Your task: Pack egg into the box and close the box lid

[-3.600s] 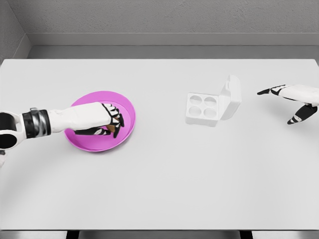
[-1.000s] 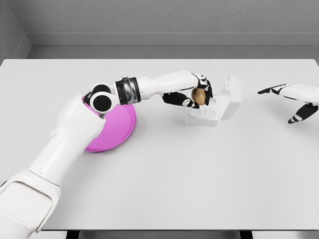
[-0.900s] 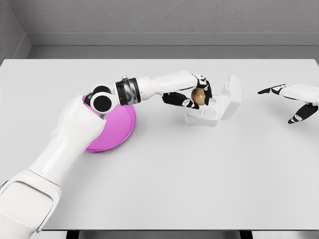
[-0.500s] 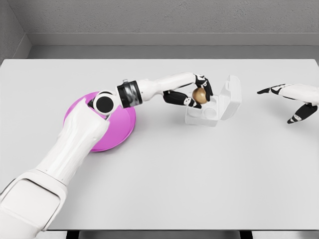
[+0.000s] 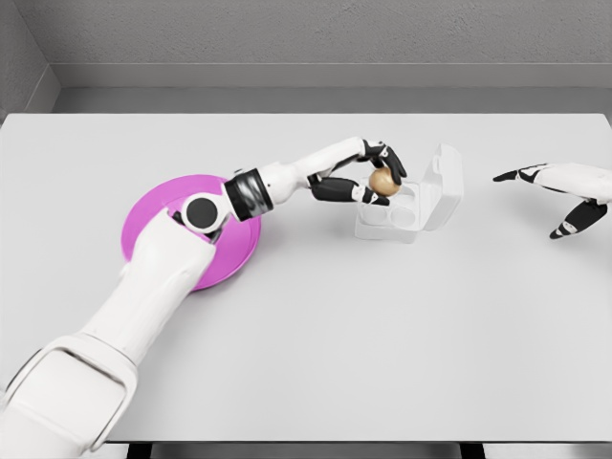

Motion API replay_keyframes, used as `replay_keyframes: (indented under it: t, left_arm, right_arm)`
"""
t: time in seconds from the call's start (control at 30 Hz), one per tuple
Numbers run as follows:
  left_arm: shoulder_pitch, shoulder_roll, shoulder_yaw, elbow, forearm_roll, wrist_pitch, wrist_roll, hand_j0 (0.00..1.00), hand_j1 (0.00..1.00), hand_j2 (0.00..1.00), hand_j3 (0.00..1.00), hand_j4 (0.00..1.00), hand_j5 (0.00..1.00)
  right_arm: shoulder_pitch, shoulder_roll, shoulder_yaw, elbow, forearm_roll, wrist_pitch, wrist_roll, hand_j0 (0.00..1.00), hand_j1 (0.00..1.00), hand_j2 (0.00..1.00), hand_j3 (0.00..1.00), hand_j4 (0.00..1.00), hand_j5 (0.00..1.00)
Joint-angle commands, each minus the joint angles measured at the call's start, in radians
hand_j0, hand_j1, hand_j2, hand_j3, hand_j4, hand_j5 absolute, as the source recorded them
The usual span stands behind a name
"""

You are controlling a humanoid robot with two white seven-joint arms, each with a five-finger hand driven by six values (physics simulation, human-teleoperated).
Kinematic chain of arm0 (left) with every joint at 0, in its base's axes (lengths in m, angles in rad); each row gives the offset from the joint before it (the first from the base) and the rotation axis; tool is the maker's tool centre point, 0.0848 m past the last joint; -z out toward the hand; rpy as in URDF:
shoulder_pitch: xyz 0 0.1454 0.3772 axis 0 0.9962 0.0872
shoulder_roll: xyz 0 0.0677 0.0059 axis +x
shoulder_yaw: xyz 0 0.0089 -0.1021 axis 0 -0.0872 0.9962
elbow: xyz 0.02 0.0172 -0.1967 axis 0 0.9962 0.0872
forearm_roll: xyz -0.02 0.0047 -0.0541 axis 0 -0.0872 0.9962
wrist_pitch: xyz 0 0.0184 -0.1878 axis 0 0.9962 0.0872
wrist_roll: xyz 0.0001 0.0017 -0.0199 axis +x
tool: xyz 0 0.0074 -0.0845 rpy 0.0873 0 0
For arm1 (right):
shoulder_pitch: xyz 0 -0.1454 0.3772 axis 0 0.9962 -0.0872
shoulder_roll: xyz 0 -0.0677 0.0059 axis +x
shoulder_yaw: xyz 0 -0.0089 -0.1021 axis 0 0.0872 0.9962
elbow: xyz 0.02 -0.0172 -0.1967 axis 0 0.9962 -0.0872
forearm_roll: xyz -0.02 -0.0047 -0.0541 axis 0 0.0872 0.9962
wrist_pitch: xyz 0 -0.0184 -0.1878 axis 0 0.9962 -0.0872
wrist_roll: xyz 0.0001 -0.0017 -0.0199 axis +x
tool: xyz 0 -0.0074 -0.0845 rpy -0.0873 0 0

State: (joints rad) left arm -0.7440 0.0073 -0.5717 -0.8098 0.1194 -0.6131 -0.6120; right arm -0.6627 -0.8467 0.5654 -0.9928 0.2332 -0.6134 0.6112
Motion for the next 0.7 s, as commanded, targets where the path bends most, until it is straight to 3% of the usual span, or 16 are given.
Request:
replay_keyframes:
  t: [0.0,0.17,0.67]
  left_arm:
    - [0.0,-0.007,0.001,0.052,0.009,0.002,0.001,0.4,0.4,0.4,0.4,0.4,0.4]
    - [-0.008,-0.007,0.001,0.109,0.006,0.002,0.001,0.41,0.41,0.41,0.41,0.41,0.41]
    - [-0.009,-0.007,0.004,0.113,0.009,0.002,0.001,0.41,0.41,0.41,0.41,0.41,0.41]
  right_arm:
    - [0.0,0.0,-0.001,0.0,-0.006,0.003,0.0,1.0,1.0,1.0,1.0,1.0,1.0]
    - [0.0,0.0,-0.001,0.0,-0.006,0.003,0.0,1.0,1.0,1.0,1.0,1.0,1.0]
    - [0.002,0.001,-0.001,-0.001,-0.006,0.003,0.0,1.0,1.0,1.0,1.0,1.0,1.0]
